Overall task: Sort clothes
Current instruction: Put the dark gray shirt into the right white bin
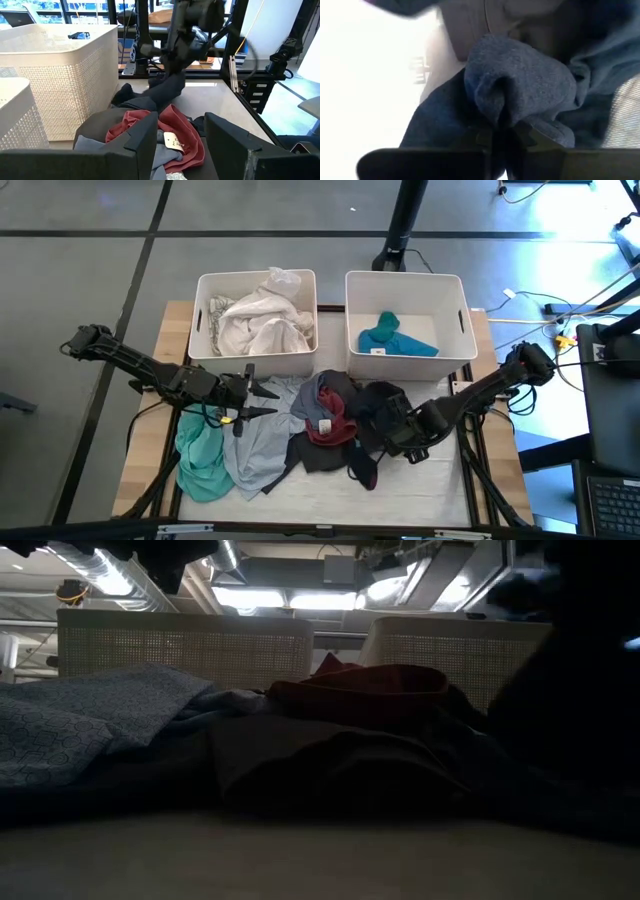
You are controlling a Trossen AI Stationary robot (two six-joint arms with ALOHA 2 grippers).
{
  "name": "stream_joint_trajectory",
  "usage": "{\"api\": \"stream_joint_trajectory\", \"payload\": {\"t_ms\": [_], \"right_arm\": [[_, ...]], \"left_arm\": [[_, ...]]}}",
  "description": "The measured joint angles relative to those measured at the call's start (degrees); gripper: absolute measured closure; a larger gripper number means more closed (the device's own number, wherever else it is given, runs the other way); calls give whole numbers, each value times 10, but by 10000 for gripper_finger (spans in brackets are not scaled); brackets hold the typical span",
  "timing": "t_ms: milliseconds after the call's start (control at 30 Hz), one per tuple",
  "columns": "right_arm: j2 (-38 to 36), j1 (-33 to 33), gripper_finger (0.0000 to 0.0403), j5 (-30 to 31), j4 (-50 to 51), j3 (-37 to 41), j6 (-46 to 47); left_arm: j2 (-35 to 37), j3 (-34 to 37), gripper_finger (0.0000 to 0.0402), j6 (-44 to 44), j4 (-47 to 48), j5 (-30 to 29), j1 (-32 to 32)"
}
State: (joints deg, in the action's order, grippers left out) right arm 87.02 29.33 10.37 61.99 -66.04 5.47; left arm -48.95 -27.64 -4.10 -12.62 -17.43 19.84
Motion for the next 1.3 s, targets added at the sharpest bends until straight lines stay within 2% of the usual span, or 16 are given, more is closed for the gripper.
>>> {"api": "stream_joint_trajectory", "payload": {"t_ms": [233, 733, 1167, 1300], "right_arm": [[-1, 0, 384, 60, 67, -104, -27], [-1, -1, 381, 259, 76, -256, -135], [-1, -1, 380, 541, 78, -416, -276], [-1, -9, 380, 612, 85, -465, -319]], "left_arm": [[0, 0, 249, 0, 0, 0, 0], [0, 0, 249, 0, 0, 0, 0], [0, 0, 249, 0, 0, 0, 0], [0, 0, 249, 0, 0, 0, 0]]}}
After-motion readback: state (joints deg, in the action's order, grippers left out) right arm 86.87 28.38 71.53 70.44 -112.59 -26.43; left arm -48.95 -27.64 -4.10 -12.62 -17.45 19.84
